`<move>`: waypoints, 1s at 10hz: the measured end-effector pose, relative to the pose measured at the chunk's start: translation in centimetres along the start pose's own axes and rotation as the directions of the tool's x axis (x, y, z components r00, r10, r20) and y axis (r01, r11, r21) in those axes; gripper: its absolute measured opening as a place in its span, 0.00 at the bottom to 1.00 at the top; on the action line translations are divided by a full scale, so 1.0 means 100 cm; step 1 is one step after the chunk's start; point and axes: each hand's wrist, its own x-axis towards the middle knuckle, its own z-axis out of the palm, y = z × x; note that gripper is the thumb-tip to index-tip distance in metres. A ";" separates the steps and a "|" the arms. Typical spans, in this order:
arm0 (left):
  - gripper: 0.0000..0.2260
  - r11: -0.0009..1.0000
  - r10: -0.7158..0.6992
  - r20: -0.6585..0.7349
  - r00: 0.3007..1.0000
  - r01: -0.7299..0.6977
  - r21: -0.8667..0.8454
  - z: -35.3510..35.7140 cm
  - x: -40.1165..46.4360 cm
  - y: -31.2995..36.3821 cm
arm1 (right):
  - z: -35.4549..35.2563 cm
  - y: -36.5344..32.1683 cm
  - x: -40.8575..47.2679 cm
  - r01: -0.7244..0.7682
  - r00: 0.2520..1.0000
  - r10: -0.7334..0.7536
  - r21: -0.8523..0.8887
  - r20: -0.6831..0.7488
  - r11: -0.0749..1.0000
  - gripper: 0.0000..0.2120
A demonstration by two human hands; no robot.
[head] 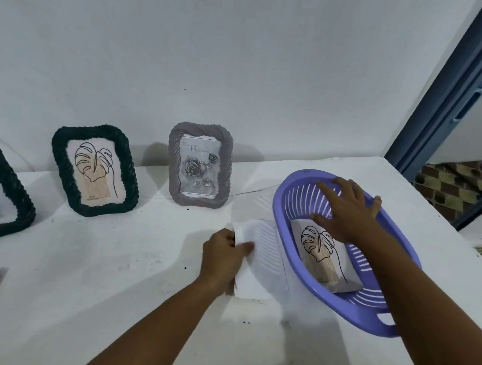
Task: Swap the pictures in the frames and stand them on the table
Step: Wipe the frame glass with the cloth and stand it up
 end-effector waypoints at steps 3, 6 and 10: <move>0.33 0.697 0.274 0.159 0.949 -0.309 0.647 0.030 0.001 -0.005 | 0.001 0.004 0.003 0.038 0.999 -0.038 0.016 -0.002 0.999 0.35; 0.23 0.746 0.376 0.144 0.915 -0.391 0.538 0.045 -0.008 -0.006 | 0.004 0.001 0.003 0.040 0.999 -0.039 0.027 -0.018 0.999 0.34; 0.23 0.993 0.103 -0.062 0.993 -0.106 -0.049 0.017 -0.017 0.033 | -0.001 0.000 0.001 0.026 1.000 -0.026 0.086 0.004 0.996 0.32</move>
